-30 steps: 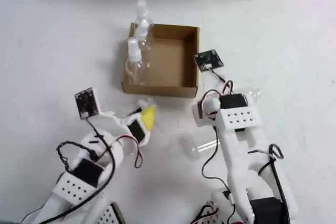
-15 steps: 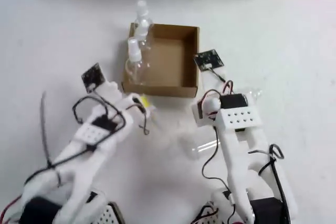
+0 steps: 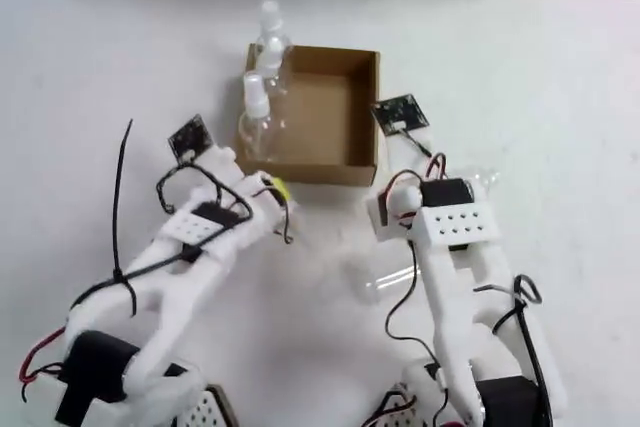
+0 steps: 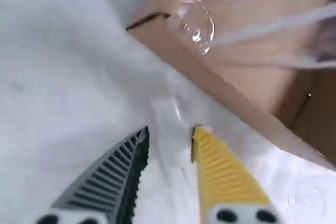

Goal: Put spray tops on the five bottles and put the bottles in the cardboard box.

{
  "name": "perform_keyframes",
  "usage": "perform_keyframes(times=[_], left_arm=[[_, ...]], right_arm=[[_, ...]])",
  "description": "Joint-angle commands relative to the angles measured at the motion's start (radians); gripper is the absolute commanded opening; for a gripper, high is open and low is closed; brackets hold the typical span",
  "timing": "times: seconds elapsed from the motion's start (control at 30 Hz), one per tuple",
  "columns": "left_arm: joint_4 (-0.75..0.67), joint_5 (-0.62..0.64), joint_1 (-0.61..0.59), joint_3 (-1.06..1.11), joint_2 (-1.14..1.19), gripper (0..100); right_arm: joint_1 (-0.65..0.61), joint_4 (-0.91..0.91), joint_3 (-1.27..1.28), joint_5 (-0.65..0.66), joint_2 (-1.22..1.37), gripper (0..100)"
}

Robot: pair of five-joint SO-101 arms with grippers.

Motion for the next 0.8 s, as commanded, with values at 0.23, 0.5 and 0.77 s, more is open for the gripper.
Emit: perform_keyframes(times=[0.23, 0.5, 0.77], left_arm=[[-0.025, 0.012, 0.018, -0.048, -0.012, 21], [-0.029, 0.012, 0.019, -0.048, -0.002, 19], [-0.012, 0.012, 0.012, -0.133, 0.156, 19]], right_arm=[[0.008, -0.016, -0.005, 0.048, -0.030, 1.7], [0.002, -0.016, 0.006, 0.054, -0.030, 1.7], [0.007, -0.016, 0.006, 0.055, -0.030, 1.7]])
